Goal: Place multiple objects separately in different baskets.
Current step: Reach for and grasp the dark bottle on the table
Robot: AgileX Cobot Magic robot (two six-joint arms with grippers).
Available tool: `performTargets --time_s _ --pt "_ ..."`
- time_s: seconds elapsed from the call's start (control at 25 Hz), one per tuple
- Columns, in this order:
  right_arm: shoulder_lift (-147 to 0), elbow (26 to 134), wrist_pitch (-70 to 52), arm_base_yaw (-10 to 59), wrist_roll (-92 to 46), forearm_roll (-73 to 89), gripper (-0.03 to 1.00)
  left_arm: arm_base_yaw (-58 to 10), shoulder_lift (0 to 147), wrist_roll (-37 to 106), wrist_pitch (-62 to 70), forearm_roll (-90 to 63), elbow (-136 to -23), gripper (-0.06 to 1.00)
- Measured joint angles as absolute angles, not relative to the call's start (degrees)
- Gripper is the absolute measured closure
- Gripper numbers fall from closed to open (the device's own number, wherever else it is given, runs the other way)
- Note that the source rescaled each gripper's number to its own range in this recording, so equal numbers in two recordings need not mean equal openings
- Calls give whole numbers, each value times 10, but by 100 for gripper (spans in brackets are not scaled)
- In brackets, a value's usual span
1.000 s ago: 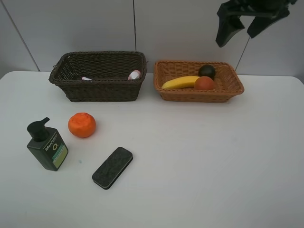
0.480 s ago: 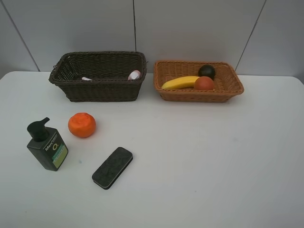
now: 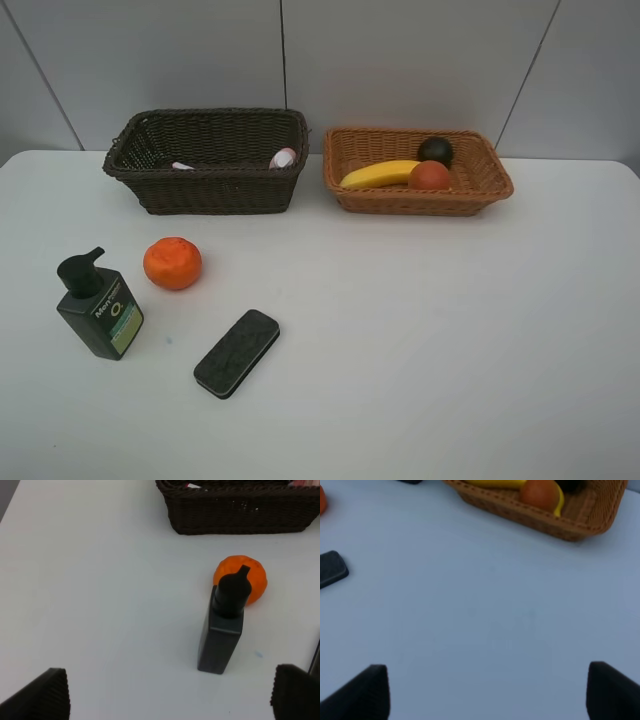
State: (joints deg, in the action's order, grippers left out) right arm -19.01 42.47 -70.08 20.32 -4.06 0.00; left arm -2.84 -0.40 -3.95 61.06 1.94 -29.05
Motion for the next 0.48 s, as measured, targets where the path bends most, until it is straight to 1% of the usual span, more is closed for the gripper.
performTargets --time_s 0.24,0.32,0.48 --pt "-90 340 -684 192 -35 -3 -1 -28 -4 -40 611 19 -290 -5" --pt "-61 318 -658 175 -35 -6 -1 -28 -4 -40 611 19 -290 -5" --pt "-22 311 -624 129 -35 -14 -1 -28 -4 -40 611 19 -290 -5"
